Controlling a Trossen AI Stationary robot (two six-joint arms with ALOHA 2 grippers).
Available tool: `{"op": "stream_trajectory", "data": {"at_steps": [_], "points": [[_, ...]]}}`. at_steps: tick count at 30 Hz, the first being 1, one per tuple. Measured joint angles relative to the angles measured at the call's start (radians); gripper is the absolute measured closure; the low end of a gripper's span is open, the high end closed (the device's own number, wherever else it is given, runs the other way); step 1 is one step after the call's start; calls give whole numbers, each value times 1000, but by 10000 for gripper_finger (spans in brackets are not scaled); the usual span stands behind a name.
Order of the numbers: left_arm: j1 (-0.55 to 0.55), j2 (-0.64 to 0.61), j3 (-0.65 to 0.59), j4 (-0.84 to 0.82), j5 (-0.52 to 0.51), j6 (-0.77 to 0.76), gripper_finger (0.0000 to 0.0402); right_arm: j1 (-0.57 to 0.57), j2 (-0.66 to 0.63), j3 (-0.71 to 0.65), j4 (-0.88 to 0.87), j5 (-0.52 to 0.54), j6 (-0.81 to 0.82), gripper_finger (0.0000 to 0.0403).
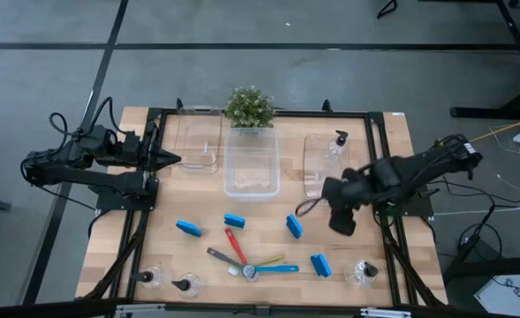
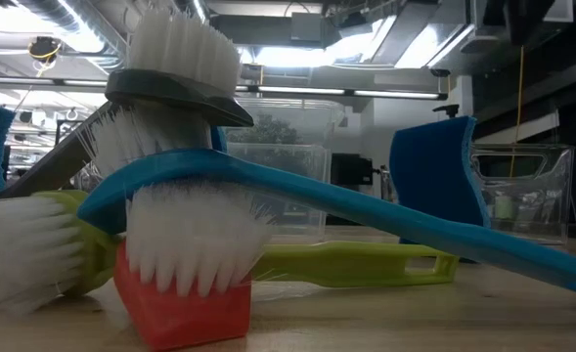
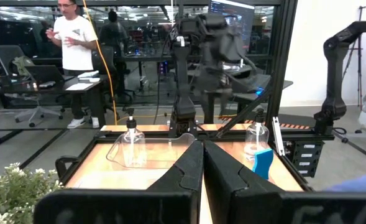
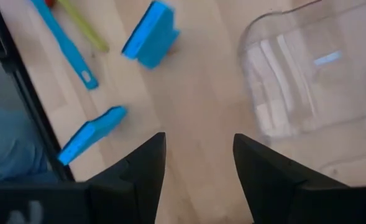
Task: Pick & Place Kitchen Sink Supplies
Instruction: Put the transparent bottle into the right transparent bin
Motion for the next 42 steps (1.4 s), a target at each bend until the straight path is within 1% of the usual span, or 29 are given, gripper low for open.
{"op": "stream_trajectory", "data": {"at_steps": [5, 15, 20, 23, 26, 30, 33, 38, 42], "points": [[0, 0, 0, 0, 0, 0, 395, 99, 53, 0, 0, -39, 56, 214], [0, 0, 0, 0, 0, 0, 395, 344, 51, 0, 6, -42, 194, 214], [0, 0, 0, 0, 0, 0, 396, 463, 48, 0, 46, 21, 278, 215], [0, 0, 0, 0, 0, 0, 395, 510, 47, 2, 102, 60, 321, 215], [0, 0, 0, 0, 0, 0, 396, 529, 47, 3, 140, 97, 367, 215], [0, 0, 0, 0, 0, 0, 396, 535, 47, 3, 121, 146, 525, 215], [0, 0, 0, 0, 0, 0, 395, 535, 47, 3, 120, 126, 601, 215], [0, 0, 0, 0, 0, 0, 395, 541, 47, 3, 92, 56, 721, 215], [0, 0, 0, 0, 0, 0, 396, 547, 50, 3, 73, 12, 774, 215]]}}
